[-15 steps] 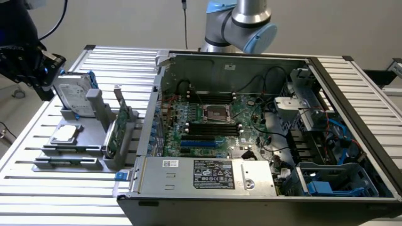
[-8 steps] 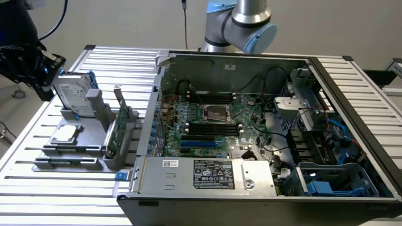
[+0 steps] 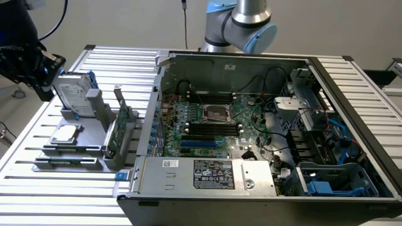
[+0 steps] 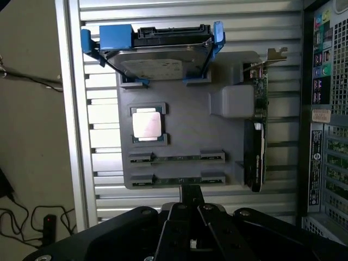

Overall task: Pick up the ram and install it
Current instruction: 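Pick up the ram and move it above insertion slot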

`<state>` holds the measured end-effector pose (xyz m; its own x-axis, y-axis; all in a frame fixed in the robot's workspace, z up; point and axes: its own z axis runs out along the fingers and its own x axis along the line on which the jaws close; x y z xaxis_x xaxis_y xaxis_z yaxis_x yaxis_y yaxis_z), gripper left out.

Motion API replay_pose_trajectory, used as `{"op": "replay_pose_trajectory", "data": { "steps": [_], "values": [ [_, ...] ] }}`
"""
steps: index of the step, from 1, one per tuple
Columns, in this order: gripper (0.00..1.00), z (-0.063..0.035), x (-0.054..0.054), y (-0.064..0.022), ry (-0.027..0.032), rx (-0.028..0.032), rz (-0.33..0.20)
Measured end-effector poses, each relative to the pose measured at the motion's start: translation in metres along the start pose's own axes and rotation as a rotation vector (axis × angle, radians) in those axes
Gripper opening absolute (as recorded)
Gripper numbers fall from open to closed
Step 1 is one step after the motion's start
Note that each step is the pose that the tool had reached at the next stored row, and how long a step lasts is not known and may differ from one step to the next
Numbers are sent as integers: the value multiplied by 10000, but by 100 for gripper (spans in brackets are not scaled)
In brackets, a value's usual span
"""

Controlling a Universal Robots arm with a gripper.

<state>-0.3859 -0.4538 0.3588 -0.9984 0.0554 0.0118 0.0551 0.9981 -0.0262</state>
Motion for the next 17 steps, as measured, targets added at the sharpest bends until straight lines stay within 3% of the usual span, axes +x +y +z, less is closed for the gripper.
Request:
{"op": "replay_pose_trajectory", "data": {
  "steps": [17],
  "values": [
    [11,87,5,1,-79,36,-3038]
  ]
}}
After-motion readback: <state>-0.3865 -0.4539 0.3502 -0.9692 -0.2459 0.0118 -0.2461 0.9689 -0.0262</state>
